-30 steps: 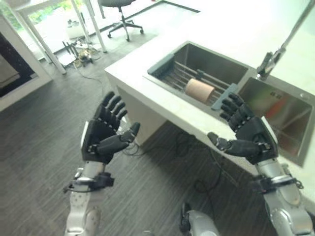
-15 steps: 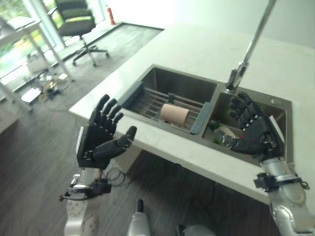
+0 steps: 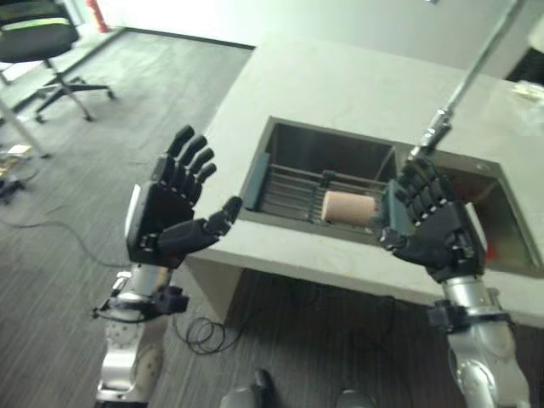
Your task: Place the dishes in the dishwasher.
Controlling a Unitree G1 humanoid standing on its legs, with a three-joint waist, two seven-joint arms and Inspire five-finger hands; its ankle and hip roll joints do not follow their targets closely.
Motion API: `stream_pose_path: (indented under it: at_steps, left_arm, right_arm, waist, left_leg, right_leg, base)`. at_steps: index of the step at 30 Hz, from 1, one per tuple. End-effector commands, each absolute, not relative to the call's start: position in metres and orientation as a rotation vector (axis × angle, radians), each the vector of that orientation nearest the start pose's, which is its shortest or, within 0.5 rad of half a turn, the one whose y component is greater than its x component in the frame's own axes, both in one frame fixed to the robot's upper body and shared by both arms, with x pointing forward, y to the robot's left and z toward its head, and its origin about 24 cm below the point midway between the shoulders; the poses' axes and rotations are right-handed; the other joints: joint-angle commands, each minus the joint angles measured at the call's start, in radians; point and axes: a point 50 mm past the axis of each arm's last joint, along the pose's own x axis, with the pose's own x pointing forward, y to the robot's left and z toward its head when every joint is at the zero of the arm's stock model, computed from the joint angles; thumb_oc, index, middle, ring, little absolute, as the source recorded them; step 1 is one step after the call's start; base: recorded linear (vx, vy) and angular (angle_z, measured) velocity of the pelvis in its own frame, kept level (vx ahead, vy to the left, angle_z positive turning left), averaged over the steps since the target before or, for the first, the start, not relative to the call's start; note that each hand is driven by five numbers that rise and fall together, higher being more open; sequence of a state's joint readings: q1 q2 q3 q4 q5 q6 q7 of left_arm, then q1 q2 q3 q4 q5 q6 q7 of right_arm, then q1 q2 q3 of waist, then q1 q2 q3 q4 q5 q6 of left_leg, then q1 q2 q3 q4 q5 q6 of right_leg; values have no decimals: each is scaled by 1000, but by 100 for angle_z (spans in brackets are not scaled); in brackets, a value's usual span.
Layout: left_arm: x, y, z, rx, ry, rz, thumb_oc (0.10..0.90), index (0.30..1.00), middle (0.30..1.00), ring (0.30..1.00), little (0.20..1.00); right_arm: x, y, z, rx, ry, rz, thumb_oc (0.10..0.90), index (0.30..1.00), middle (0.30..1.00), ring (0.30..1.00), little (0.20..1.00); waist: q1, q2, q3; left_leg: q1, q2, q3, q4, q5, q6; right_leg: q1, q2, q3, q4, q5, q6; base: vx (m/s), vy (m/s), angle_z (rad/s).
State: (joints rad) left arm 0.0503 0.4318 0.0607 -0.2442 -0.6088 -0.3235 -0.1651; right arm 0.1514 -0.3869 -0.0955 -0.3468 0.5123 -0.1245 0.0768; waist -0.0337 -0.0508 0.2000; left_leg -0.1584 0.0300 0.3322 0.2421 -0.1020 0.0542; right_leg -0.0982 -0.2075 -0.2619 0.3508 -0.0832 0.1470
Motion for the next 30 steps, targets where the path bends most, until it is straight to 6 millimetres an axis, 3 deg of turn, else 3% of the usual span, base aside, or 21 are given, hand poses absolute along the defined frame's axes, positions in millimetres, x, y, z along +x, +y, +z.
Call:
stream_pose_path:
  at_steps: [1, 7, 11, 13, 15, 17, 19, 20, 23, 24, 25, 30]
  left_arm:
    - [218, 208, 183, -59, -768, -265, 800, 900, 900, 900, 900]
    - [214, 208, 179, -46, -741, -278, 800, 900, 900, 900, 900]
    - [215, 208, 178, -75, -742, -260, 800, 900, 900, 900, 900]
    - [216, 207, 177, -76, -729, -275, 800, 900, 900, 900, 900]
    - [217, 206, 172, -71, -694, -301, 800, 900, 900, 900, 900]
    - [215, 208, 168, -56, -688, -307, 800, 900, 900, 900, 900]
    - [212, 211, 168, -37, -704, -301, 800, 900, 900, 900, 900]
    - [208, 214, 168, -28, -724, -294, 800, 900, 900, 900, 900]
    - [204, 216, 171, -1, -760, -308, 800, 900, 900, 900, 900]
    - [205, 214, 173, 30, -778, -305, 800, 900, 900, 900, 900]
    - [212, 212, 175, 147, -755, -300, 800, 900, 900, 900, 900]
    - [227, 223, 177, 364, -651, -241, 800, 900, 900, 900, 900]
  right_arm:
    - [216, -232, 159, 40, -551, 60, 800, 900, 900, 900, 900]
    - [216, -224, 156, 33, -534, 94, 800, 900, 900, 900, 900]
    - [222, -224, 159, 6, -528, 101, 800, 900, 900, 900, 900]
    - [221, -225, 159, -18, -520, 106, 800, 900, 900, 900, 900]
    - [219, -230, 158, -50, -504, 122, 800, 900, 900, 900, 900]
    - [217, -235, 157, -81, -491, 129, 800, 900, 900, 900, 900]
    - [217, -236, 157, -87, -484, 136, 800, 900, 900, 900, 900]
    - [218, -236, 157, -86, -482, 142, 800, 900, 900, 900, 900]
    - [218, -230, 155, -101, -483, 162, 800, 900, 900, 900, 900]
    - [220, -226, 156, -112, -484, 175, 800, 900, 900, 900, 900]
    - [221, -228, 159, -109, -485, 172, 800, 900, 900, 900, 900]
    - [219, -231, 160, -125, -480, 165, 800, 900, 900, 900, 900]
  waist:
    - [5, 4, -53]
    - [-7, -2, -65]
    - [-12, 12, -84]
    - [-13, 14, -83]
    - [-15, 6, -76]
    - [1, -16, -58]
    - [5, -7, -45]
    - [5, 17, -41]
    - [10, 62, -43]
    - [14, 64, -49]
    - [0, 70, -65]
    - [-19, 80, -90]
  left_leg:
    - [56, 60, -156, 58, -91, -92]
    - [96, 70, -121, 58, -126, -95]
    - [124, 101, -103, 58, -116, -122]
    - [140, 118, -86, 58, -85, -140]
    - [174, 131, -54, 58, 7, -160]
    - [178, 85, -80, 74, 91, -165]
    - [135, 85, -88, 58, 35, -147]
    - [98, 102, -97, 58, -8, -146]
    - [3, 129, -167, 58, -1, -171]
    - [-9, 123, -198, 58, 0, -170]
    - [1, 126, -200, 58, -22, -171]
    - [22, 120, -200, 58, -42, -167]
  right_leg:
    - [-19, 1, -14, -51, 1, 20]
    - [-73, -3, 1, -51, 15, 19]
    - [-61, 51, 14, -51, -11, -12]
    - [-51, 59, 14, -51, -19, -22]
    - [-40, 53, 12, -51, -27, -40]
    - [-24, 42, 40, -51, -35, -57]
    - [-15, 54, 61, -51, -40, -50]
    - [-14, 74, 74, -51, -46, -40]
    - [-6, 114, 113, -51, -70, -32]
    - [-2, 116, 126, -51, -79, -34]
    - [4, 108, 121, -51, -91, -32]
    - [14, 84, 110, -51, -98, -21]
  base:
    - [83, -108, -11]
    - [137, -225, -35]
    - [205, -290, 6]
    - [195, -240, -17]
    - [225, -273, -15]
    - [212, -208, -16]
    - [135, 33, -19]
    - [108, 191, -26]
    - [136, 141, -23]
    - [192, 220, -43]
    - [157, 216, -53]
    - [76, 140, -6]
